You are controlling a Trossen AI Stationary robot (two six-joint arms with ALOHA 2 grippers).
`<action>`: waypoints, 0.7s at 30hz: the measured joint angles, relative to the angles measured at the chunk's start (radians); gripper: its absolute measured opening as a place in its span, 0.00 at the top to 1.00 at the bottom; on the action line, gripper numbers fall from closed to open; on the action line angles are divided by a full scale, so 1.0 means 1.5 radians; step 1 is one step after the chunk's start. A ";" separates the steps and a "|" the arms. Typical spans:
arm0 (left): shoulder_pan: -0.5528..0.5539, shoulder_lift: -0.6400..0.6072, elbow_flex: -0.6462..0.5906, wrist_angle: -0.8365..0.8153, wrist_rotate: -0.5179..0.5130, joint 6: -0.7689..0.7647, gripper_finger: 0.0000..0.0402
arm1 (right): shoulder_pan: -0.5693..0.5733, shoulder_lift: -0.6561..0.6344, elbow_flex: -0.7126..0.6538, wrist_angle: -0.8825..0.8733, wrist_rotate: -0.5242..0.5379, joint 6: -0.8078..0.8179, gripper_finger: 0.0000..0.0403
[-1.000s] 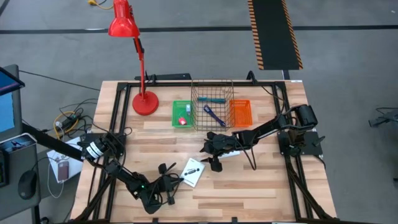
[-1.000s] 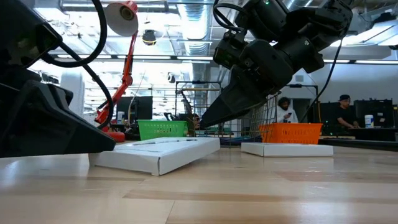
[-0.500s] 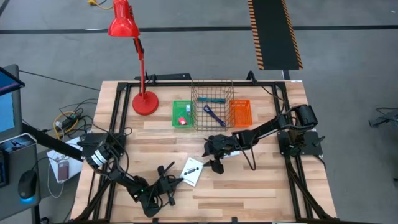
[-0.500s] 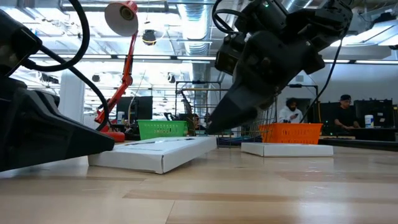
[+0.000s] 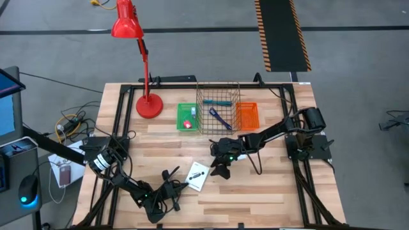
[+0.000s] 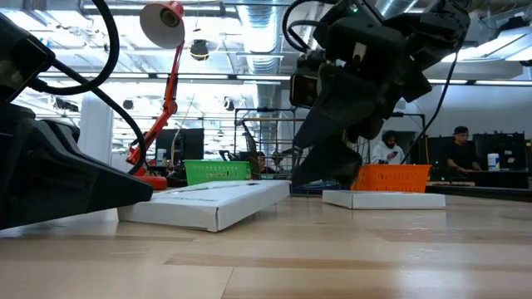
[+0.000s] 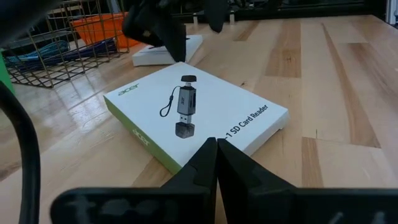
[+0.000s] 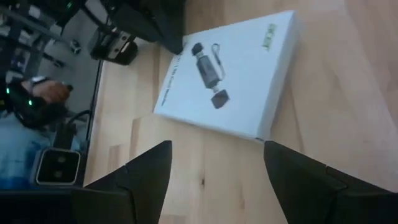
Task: Pick and place items into bin
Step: Put the left white box into the orange bin
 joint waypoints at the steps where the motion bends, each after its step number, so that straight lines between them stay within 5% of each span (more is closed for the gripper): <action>1: 0.000 0.000 0.000 0.000 0.000 0.000 1.00 | -0.002 0.007 0.001 0.003 0.000 0.015 0.38; 21: -0.001 0.000 0.001 0.004 0.001 0.010 1.00 | -0.019 0.073 0.109 -0.106 -0.067 0.055 0.38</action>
